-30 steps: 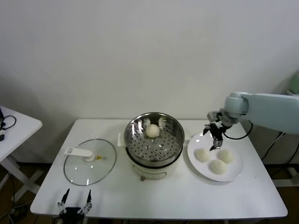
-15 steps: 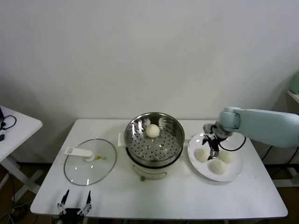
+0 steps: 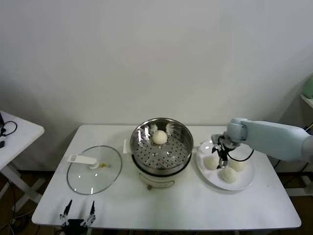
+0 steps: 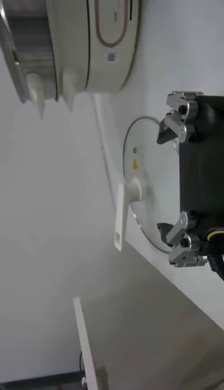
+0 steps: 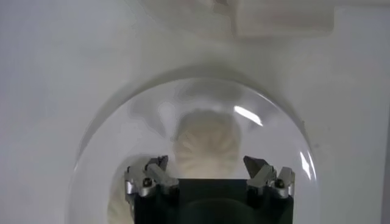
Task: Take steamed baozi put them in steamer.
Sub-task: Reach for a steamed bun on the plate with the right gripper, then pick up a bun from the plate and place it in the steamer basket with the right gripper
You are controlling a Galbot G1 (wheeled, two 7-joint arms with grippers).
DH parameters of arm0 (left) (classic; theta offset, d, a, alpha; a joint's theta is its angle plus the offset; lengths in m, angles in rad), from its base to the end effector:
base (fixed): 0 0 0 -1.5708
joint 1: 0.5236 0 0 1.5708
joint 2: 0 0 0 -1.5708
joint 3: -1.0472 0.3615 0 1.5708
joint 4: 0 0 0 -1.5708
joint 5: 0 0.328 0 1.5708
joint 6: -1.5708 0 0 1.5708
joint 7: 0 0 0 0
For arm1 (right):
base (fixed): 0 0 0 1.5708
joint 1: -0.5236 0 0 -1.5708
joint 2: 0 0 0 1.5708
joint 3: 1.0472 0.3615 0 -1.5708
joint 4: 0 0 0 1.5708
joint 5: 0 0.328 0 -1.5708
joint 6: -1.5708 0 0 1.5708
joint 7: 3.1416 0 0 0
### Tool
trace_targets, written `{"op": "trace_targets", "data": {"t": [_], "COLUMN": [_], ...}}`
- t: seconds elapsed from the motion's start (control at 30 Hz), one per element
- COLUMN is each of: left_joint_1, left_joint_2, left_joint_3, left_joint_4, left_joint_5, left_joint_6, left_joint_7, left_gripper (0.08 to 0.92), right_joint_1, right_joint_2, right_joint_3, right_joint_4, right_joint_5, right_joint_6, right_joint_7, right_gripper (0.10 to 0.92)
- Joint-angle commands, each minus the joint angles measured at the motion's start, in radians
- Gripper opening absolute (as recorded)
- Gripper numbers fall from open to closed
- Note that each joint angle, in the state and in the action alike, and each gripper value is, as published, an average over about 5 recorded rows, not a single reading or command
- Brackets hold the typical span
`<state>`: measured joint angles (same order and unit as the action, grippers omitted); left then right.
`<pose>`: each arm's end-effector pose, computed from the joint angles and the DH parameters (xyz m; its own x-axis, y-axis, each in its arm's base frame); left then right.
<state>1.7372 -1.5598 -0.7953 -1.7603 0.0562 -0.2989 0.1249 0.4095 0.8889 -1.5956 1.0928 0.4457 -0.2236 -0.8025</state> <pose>0.0492 0.0897 -0.4279 -0.9735 -0.0948 0.2080 -0.0518 0.9777 0.2034 0.5335 -0.1300 -0.2140 -0.1435 -0.0604 0.9878 -0.9878 -0.0518 -0.1467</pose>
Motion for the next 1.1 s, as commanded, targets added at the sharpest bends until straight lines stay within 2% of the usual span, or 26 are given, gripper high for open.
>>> {"op": "trace_targets", "data": {"t": [0.03, 0.17, 0.47, 0.8, 1.1], "left_joint_1": [0.001, 0.000, -0.001, 0.001, 0.023], "left_joint_2": [0.001, 0.003, 0.002, 0.001, 0.003], "left_joint_3": [-0.001, -0.005, -0.005, -0.007, -0.016], "left_joint_4": [0.001, 0.004, 0.006, 0.008, -0.005], "left_joint_5": [-0.001, -0.002, -0.001, -0.001, 0.001], "left_joint_6": [-0.002, -0.003, -0.004, -0.006, -0.008], "left_joint_7": [0.000, -0.001, -0.002, -0.006, -0.009], "left_gripper": [0.823, 0.823, 0.823, 0.823, 0.823], "right_joint_1": [-0.041, -0.050, -0.051, 0.076, 0.410], "right_joint_2": [0.004, 0.009, 0.016, -0.027, -0.114], "right_joint_3": [0.044, 0.054, 0.068, 0.024, -0.172], "right_joint_4": [-0.038, -0.047, -0.053, 0.013, 0.184], "right_joint_5": [-0.034, -0.042, -0.053, -0.016, 0.154], "right_joint_6": [-0.005, -0.004, 0.000, 0.025, 0.045], "right_joint_7": [-0.001, -0.011, -0.027, -0.071, -0.120], "right_gripper": [0.820, 0.781, 0.598, 0.551, 0.535]}}
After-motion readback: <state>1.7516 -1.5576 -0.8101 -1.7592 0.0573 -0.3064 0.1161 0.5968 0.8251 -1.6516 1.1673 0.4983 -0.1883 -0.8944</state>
